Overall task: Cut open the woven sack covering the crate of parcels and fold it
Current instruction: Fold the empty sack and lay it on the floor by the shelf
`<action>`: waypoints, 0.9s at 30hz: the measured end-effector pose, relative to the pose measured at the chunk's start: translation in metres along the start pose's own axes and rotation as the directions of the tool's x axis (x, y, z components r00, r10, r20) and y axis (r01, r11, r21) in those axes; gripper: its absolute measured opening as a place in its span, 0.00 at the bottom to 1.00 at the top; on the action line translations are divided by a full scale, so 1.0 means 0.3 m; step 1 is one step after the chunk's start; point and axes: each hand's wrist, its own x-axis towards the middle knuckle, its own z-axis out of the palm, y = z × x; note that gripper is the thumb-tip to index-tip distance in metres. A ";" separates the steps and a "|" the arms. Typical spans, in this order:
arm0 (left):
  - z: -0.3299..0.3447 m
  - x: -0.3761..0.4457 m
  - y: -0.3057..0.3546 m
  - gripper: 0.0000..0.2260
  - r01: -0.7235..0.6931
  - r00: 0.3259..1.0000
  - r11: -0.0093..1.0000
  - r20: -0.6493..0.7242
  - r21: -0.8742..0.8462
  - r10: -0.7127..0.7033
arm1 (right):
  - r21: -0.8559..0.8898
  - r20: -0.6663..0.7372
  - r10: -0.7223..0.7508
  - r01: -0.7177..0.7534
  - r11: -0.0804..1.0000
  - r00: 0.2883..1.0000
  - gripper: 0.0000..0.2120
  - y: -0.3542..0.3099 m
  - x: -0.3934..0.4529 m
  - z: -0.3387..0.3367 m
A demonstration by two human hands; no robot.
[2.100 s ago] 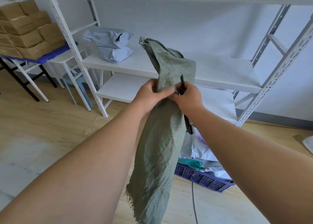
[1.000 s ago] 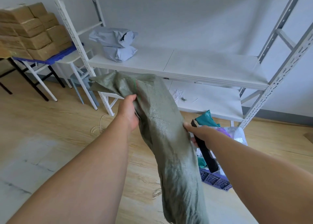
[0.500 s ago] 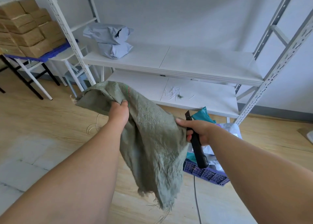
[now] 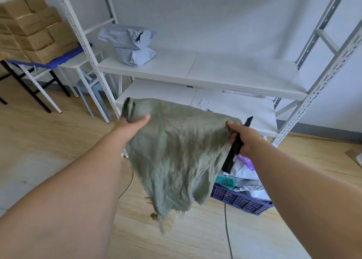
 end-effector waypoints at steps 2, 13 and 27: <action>-0.014 -0.011 -0.026 0.64 0.111 0.949 0.964 0.263 0.240 -0.175 | 0.029 -0.010 -0.043 0.044 0.999 0.999 0.09 -0.011 0.004 0.001; -0.006 0.032 -0.089 0.32 -0.066 0.998 0.953 -0.037 -0.296 0.058 | -0.354 -0.112 -0.268 0.213 0.911 0.957 0.14 -0.046 -0.028 0.001; -0.067 0.036 -0.100 0.25 -0.124 0.985 0.957 -0.149 -0.263 0.087 | -0.479 -0.077 -0.337 0.262 0.838 0.938 0.11 -0.066 -0.039 0.016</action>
